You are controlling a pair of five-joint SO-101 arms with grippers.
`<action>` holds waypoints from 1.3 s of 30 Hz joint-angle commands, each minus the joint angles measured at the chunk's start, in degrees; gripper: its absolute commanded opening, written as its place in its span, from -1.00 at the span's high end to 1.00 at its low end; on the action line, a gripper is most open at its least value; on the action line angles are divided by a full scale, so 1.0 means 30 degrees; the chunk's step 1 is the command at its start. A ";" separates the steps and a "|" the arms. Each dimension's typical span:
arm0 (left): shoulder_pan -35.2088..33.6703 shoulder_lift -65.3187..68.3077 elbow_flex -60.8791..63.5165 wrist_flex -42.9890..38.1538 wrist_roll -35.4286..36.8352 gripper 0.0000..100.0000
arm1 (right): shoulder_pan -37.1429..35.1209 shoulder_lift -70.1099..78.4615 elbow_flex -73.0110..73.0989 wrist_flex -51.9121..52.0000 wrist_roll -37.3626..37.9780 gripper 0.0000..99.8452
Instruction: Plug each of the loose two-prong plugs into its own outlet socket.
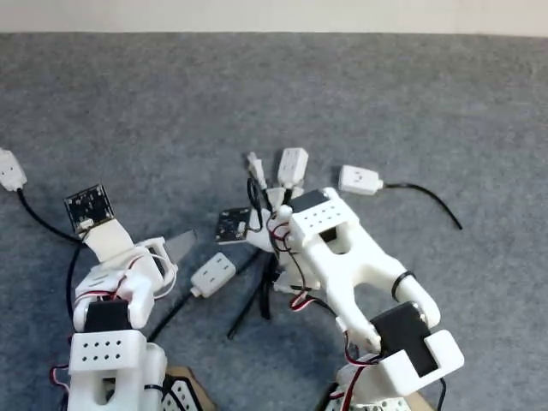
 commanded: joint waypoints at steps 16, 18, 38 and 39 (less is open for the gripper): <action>-0.0044 -0.0044 -0.0015 -0.0410 0.0059 0.15 | -0.2916 -0.4352 0.1099 0.1861 -0.7326 0.62; -0.0044 -0.0044 -0.0015 -0.0410 0.0059 0.15 | -0.2916 -0.3912 0.2125 0.0396 -0.7238 0.62; -0.0044 -0.0044 -0.0015 -0.0410 0.0059 0.15 | -0.1040 -0.1363 0.1392 -0.1158 -0.6388 0.99; -0.0044 -0.0044 0.0015 -0.0410 0.0059 0.15 | -0.1011 -0.1626 0.1128 -0.1158 -0.6388 0.99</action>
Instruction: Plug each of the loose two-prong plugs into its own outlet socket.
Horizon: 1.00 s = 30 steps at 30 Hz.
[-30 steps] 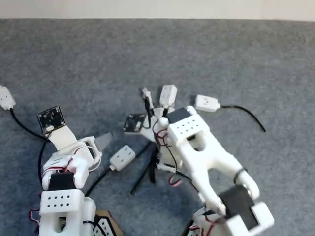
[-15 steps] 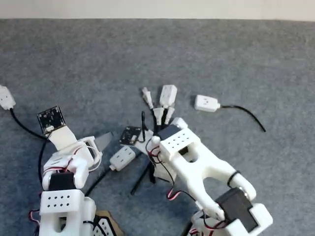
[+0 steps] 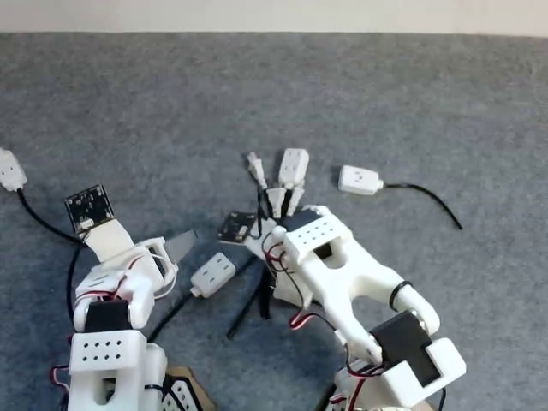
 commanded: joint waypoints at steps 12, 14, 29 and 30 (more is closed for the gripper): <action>-0.0015 -0.0044 -0.0044 -0.0293 0.0059 0.15 | 0.0249 -0.2945 -0.3209 0.2857 0.0205 0.99; -0.0015 -0.0044 -0.0044 -0.0293 0.0059 0.15 | 0.0454 -0.2857 -0.3443 0.2886 0.0147 0.99; -0.0015 -0.0044 -0.0044 -0.0264 0.0059 0.15 | 0.0425 -0.1568 -0.0132 -0.0659 0.0234 0.55; -0.0015 -0.0044 -0.0044 -0.0264 0.0059 0.15 | 0.0454 -0.1568 -0.0132 -0.0659 0.0264 0.55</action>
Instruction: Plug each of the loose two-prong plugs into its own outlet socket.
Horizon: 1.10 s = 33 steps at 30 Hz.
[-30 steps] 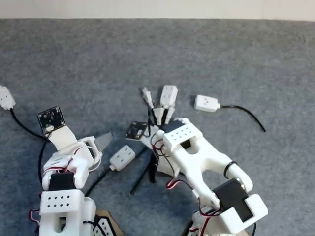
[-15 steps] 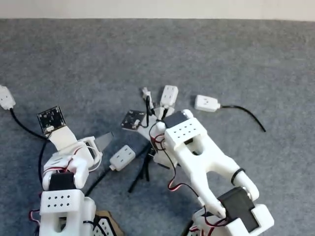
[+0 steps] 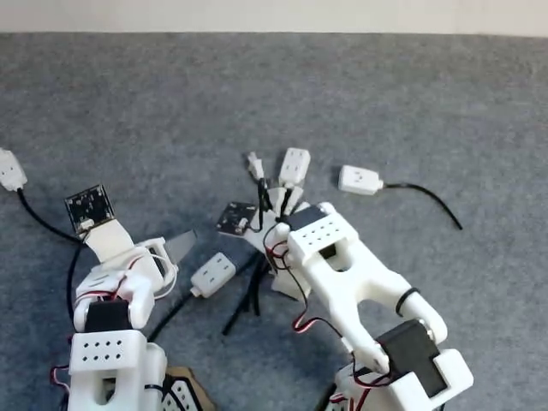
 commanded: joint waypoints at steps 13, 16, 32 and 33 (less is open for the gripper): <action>-0.0015 -0.0044 -0.0103 -0.0264 0.0059 0.15 | 0.1802 -0.0190 0.0044 -0.0249 0.2901 0.68; -0.0015 -0.0044 -0.0103 -0.0264 0.0059 0.15 | 0.1714 -0.0190 0.0044 -0.0278 0.2901 0.79; -0.0015 -0.0044 -0.0103 -0.0234 0.0059 0.15 | -0.0220 -0.0161 0.1304 -0.0278 0.2930 0.64; -0.0015 -0.0044 -0.0103 -0.0234 0.0059 0.15 | -0.0249 -0.0161 0.1245 -0.0278 0.2930 0.64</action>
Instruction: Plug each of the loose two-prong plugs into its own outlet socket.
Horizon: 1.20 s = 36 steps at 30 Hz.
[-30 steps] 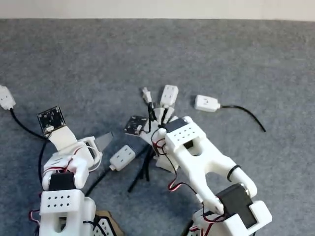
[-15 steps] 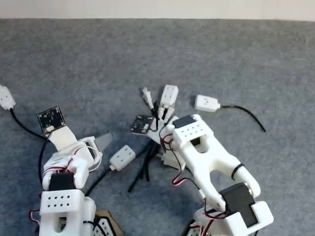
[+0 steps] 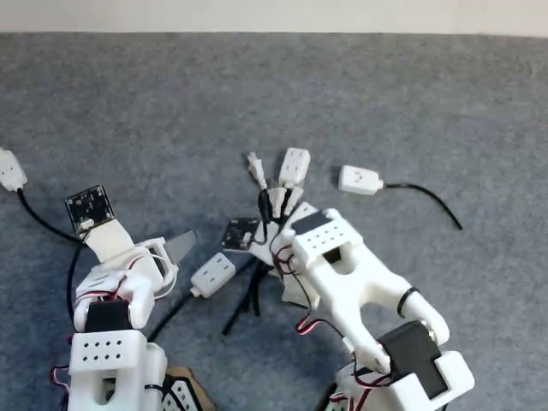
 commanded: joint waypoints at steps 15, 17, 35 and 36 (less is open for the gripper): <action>-0.0015 -0.0044 0.0161 -0.0264 0.0059 0.15 | -0.0484 -0.0190 -0.0132 -0.1333 0.0059 0.85; -0.0015 -0.0044 0.0161 -0.0264 0.0059 0.15 | -0.0425 -0.0337 -0.0161 -0.1363 0.0029 1.00; -0.0015 -0.0044 0.0161 -0.0264 0.0059 0.15 | 0.1245 -0.0190 -0.4000 0.1802 0.0147 0.77; -0.0015 -0.0044 0.0161 -0.0264 0.0059 0.15 | 0.1245 -0.0190 -0.4000 0.1773 0.0147 0.72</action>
